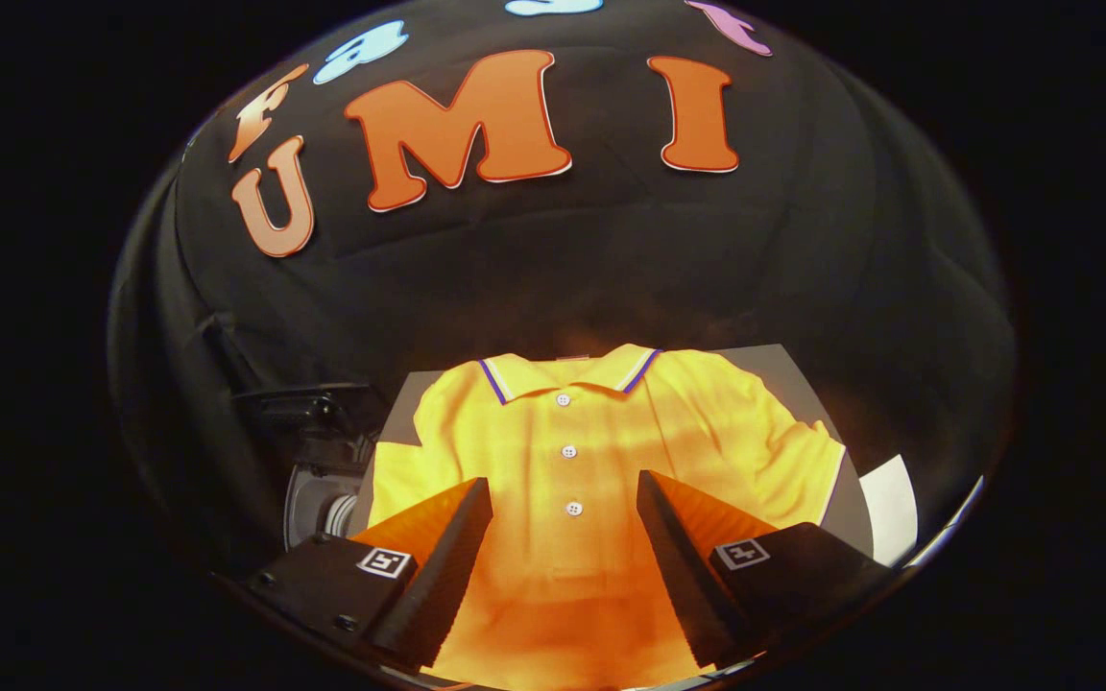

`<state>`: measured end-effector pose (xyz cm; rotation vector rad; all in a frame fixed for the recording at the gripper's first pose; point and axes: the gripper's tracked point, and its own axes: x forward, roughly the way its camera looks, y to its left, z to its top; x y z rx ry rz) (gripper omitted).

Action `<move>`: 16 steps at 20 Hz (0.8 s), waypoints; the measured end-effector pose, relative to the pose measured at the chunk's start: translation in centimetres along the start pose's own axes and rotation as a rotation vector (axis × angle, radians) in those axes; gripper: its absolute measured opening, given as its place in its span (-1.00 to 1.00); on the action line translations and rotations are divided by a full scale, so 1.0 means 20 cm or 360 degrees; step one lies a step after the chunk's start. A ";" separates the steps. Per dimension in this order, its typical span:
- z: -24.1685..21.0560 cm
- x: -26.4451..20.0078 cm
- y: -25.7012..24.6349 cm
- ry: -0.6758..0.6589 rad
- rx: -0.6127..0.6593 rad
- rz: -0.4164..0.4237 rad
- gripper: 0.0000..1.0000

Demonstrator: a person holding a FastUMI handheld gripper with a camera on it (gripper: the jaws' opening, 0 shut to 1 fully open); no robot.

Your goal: Put the clothes into the washing machine and then close the washing machine lid.

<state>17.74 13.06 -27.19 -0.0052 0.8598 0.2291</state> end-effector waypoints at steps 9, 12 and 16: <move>-0.10 0.08 -0.06 0.0009 -0.0067 -0.0057 0.99; -0.11 0.09 -0.06 0.0020 -0.0119 -0.0032 1.00; -0.11 0.08 -0.05 0.0054 -0.0144 -0.0009 0.87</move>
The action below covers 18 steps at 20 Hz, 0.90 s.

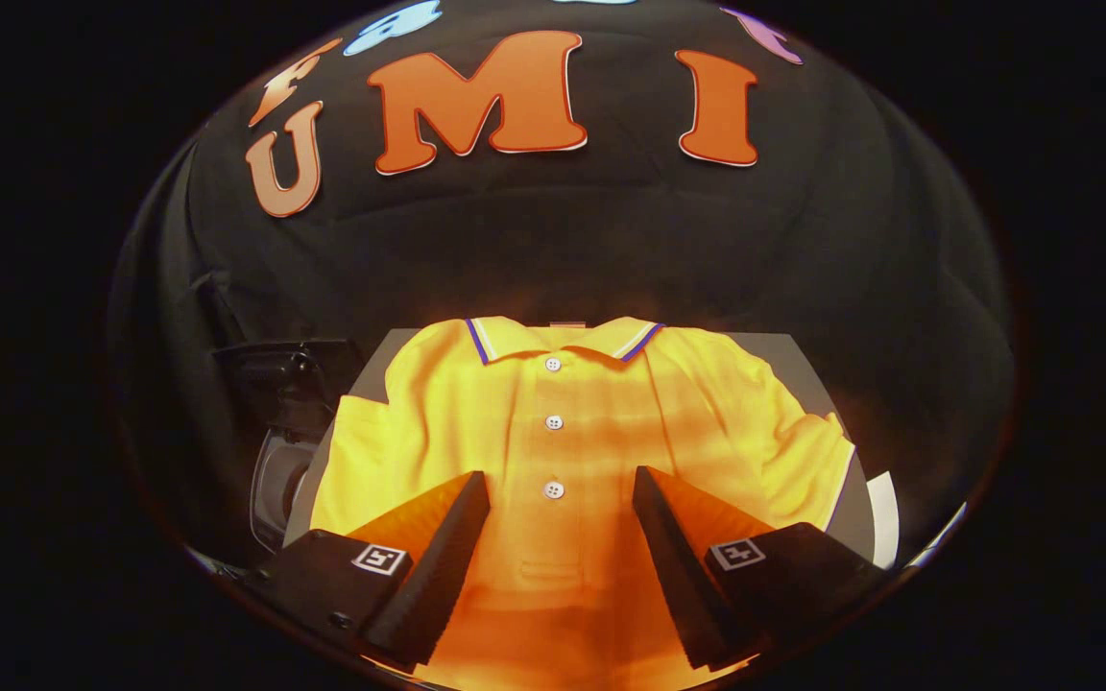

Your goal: Put the clothes into the washing machine and then close the washing machine lid.

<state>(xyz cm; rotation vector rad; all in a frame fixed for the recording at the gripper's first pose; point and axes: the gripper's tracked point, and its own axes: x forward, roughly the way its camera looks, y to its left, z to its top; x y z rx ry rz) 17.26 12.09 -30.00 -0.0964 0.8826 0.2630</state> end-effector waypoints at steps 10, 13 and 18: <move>0.00 0.00 0.05 0.0156 0.0020 0.0054 -0.48; 0.01 0.02 0.06 0.0028 0.0025 0.0091 -0.80; 0.04 -0.07 0.05 -0.0365 0.0199 0.0179 -0.84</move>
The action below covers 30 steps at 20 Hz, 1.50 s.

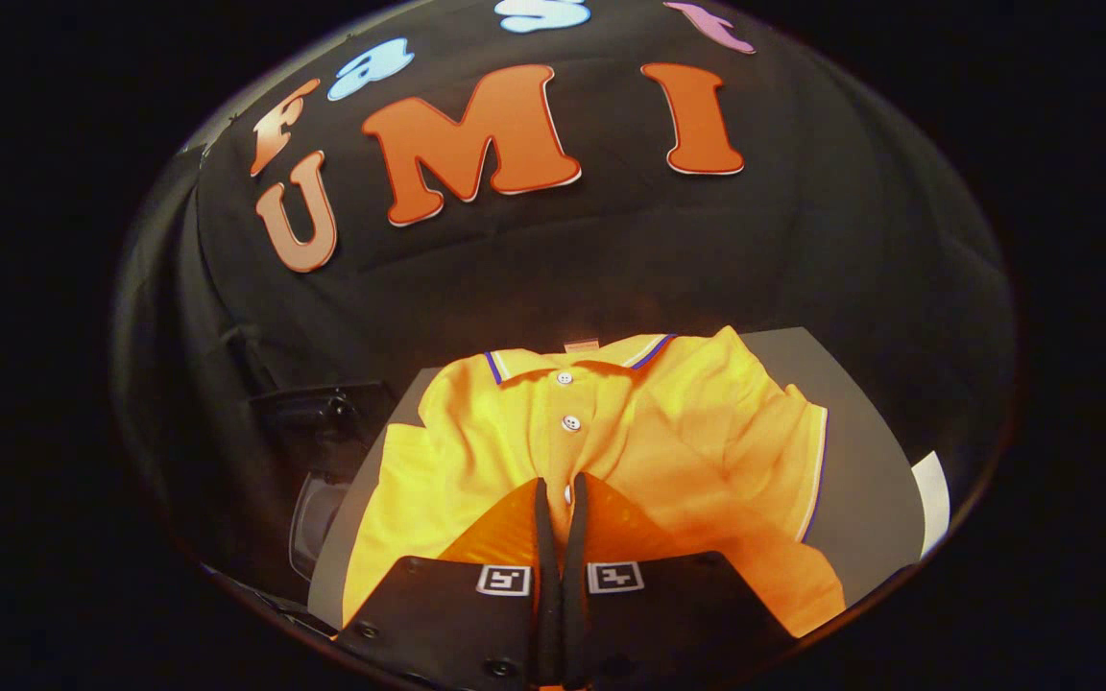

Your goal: Put the clothes into the washing machine and then close the washing machine lid.

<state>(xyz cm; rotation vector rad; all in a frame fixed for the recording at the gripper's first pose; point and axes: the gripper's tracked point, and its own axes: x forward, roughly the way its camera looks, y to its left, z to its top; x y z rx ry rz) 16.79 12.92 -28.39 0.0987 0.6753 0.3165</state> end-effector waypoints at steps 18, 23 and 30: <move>0.57 -0.67 0.67 -0.0798 -0.0098 0.0409 -0.85; 0.66 -0.82 0.96 -0.0873 -0.0159 0.0554 -0.85; 0.68 -0.88 1.40 -0.0916 -0.0196 0.0762 -0.85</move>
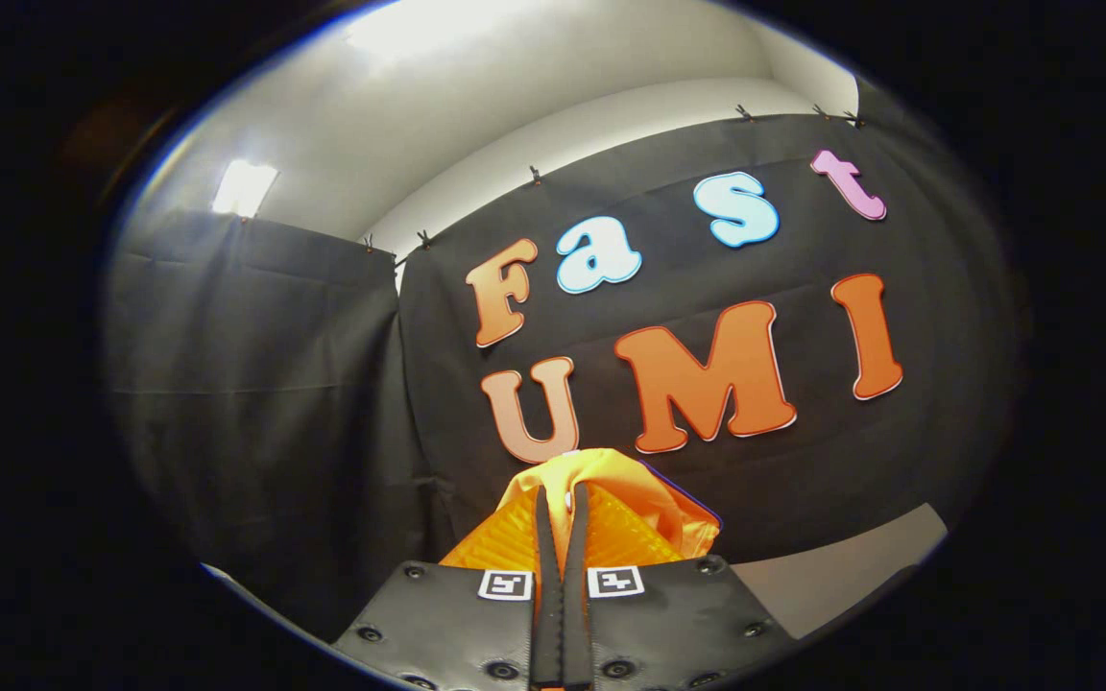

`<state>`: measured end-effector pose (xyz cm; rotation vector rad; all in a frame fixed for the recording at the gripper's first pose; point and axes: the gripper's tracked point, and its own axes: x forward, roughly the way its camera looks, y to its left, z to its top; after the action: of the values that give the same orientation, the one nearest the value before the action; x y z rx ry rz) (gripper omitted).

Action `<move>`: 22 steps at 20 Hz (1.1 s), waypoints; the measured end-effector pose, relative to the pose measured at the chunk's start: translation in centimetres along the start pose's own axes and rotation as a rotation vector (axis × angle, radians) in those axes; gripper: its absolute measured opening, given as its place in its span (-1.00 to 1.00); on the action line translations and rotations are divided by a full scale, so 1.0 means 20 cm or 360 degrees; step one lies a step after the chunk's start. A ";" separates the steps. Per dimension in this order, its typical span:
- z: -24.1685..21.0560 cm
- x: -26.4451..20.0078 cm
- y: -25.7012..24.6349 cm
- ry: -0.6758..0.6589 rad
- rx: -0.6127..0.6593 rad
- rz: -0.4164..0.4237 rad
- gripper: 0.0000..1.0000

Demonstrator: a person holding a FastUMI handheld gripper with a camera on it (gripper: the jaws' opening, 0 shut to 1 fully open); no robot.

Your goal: Put the clothes into the washing machine and then close the washing machine lid.

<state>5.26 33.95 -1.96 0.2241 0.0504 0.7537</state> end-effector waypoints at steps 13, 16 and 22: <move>-0.49 0.48 0.51 0.0143 0.0137 0.0157 -0.85; -0.70 0.59 0.58 0.0226 0.0217 0.0160 -0.85; -1.20 0.72 0.48 0.0424 0.0186 -0.0011 -0.85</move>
<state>6.38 54.97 -22.75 0.2336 0.3483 0.7707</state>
